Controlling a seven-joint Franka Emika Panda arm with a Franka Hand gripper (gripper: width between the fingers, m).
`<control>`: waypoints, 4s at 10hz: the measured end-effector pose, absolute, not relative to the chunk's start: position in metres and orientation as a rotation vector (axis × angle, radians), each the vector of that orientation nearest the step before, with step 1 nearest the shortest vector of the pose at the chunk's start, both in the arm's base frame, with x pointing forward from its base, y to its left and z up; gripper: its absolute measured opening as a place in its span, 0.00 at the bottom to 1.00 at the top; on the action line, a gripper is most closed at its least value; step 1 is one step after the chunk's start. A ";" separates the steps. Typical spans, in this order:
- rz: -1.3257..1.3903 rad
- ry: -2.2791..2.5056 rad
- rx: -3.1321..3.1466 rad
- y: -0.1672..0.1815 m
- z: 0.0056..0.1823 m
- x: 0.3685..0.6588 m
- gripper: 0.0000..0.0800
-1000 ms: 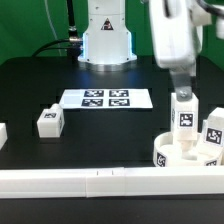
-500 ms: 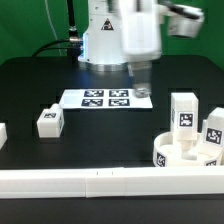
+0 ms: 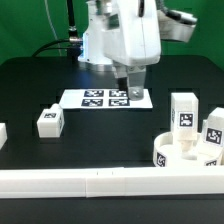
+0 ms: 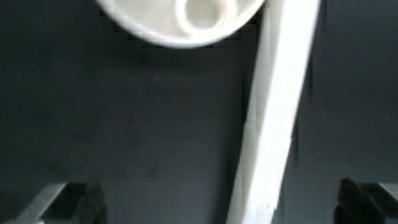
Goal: Assemble stool
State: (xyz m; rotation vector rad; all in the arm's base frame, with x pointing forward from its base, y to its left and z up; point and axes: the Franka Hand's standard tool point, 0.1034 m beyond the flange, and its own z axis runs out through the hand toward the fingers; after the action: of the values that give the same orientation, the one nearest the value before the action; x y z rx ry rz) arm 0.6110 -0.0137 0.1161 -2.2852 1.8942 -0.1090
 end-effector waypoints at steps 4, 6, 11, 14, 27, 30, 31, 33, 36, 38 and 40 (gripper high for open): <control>-0.149 1.634 -2.504 -0.029 0.117 0.610 0.81; -0.161 1.316 -2.758 -0.034 0.116 0.608 0.81; -0.182 0.638 -3.055 -0.046 0.115 0.606 0.81; -0.241 0.064 -3.181 -0.085 0.103 0.590 0.81; -0.205 0.045 -3.264 -0.146 0.052 0.527 0.81; 0.103 0.127 -3.193 -0.137 0.048 0.525 0.81; 0.242 0.149 -3.161 -0.136 0.045 0.519 0.81; 0.467 0.143 -3.105 -0.134 0.049 0.521 0.81; 0.745 0.147 -3.024 -0.130 0.049 0.514 0.81; 0.969 0.159 -2.989 -0.137 0.044 0.512 0.81; 1.140 0.159 -2.929 -0.141 0.039 0.512 0.81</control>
Offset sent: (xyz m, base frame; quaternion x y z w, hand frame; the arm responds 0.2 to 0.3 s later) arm 0.0000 0.0000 0.0000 0.0000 0.0000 -0.1938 0.9810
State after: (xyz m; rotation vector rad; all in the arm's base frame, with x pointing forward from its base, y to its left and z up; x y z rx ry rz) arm 0.5119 -0.1411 0.0387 -2.9289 0.1592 1.1405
